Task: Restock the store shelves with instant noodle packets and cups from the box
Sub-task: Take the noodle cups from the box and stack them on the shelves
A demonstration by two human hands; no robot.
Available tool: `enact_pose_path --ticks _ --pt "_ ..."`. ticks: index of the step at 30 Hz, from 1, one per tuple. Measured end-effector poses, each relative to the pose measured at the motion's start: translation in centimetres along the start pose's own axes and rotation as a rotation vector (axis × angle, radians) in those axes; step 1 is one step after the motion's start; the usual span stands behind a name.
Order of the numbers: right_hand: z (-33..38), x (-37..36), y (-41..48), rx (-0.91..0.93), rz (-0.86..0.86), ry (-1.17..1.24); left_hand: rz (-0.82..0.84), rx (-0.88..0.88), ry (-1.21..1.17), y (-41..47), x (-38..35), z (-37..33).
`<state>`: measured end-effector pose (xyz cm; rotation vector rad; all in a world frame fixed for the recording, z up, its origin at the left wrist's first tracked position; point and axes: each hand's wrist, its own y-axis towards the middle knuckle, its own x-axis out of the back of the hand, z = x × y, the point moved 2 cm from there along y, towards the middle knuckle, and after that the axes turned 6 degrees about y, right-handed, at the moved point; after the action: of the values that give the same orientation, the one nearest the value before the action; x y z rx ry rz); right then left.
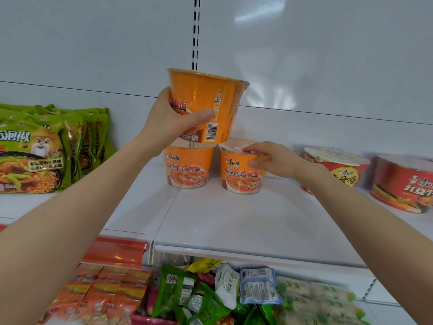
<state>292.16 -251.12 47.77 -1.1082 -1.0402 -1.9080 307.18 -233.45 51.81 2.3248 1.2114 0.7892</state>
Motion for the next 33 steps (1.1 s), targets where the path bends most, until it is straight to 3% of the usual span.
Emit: enact_pose_path --ticks 16,26,28,31,33 --pt "-0.6 0.2 0.1 0.029 0.017 0.126 -0.003 0.000 -0.012 0.1 0.0 0.4" --pt "-0.1 0.8 0.1 -0.090 0.112 0.179 0.019 -0.005 -0.028 -0.4 -0.3 0.1" --pt "0.4 2.4 -0.1 -0.058 -0.041 0.228 0.029 -0.002 -0.026 -0.7 -0.2 0.2" --pt "2.4 5.7 -0.7 0.025 -0.367 0.543 0.060 0.025 -0.059 -1.1 -0.3 0.4" --pt "4.4 7.6 -1.3 0.084 -0.408 0.657 0.087 0.049 -0.092 -1.3 -0.5 0.3"
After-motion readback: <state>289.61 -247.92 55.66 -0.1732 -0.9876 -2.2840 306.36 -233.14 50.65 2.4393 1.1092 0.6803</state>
